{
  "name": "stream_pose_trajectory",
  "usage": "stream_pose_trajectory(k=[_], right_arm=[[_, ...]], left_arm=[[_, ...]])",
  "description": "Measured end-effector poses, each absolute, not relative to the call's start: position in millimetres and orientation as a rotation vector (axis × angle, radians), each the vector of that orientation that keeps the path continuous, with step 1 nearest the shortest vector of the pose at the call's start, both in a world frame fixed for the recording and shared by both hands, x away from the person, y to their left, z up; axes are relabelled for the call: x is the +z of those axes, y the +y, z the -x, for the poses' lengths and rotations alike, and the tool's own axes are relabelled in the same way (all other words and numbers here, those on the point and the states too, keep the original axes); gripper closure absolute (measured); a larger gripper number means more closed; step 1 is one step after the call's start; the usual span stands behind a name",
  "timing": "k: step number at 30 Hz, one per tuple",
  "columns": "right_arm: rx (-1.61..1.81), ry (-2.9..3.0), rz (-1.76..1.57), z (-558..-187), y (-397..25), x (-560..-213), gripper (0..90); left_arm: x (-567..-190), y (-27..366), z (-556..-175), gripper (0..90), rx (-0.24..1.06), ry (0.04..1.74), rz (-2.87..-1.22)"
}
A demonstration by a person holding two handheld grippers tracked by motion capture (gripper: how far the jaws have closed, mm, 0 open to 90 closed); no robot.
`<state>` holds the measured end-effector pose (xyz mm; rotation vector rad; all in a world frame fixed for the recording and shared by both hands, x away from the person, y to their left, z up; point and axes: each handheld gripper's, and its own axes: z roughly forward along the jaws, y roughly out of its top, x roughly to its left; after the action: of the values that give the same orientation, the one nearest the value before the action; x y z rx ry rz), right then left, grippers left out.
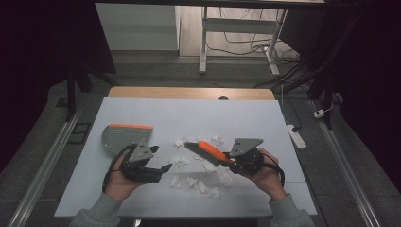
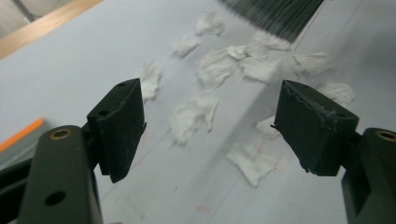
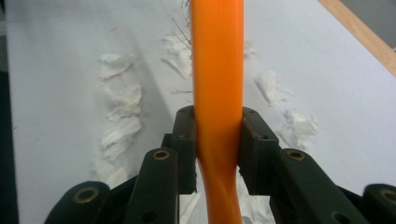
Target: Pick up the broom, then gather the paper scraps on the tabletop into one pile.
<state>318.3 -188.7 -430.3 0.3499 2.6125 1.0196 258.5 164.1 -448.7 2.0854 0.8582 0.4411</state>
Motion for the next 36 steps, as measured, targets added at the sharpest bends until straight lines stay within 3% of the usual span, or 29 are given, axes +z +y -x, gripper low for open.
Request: stream_pose_trajectory(k=[20,36], right_arm=[[1.042,2.485,-0.570,-328.1,-209.2,-437.6,70.6],[1.070,2.409,-0.728,-331.5,-227.7,-428.2,70.7]], left_arm=[[-483.6,210.2,-243.8,25.1,0.531,1.022,-2.049],[-492.2,207.0,-246.3,25.1,0.513,1.010,-2.076]])
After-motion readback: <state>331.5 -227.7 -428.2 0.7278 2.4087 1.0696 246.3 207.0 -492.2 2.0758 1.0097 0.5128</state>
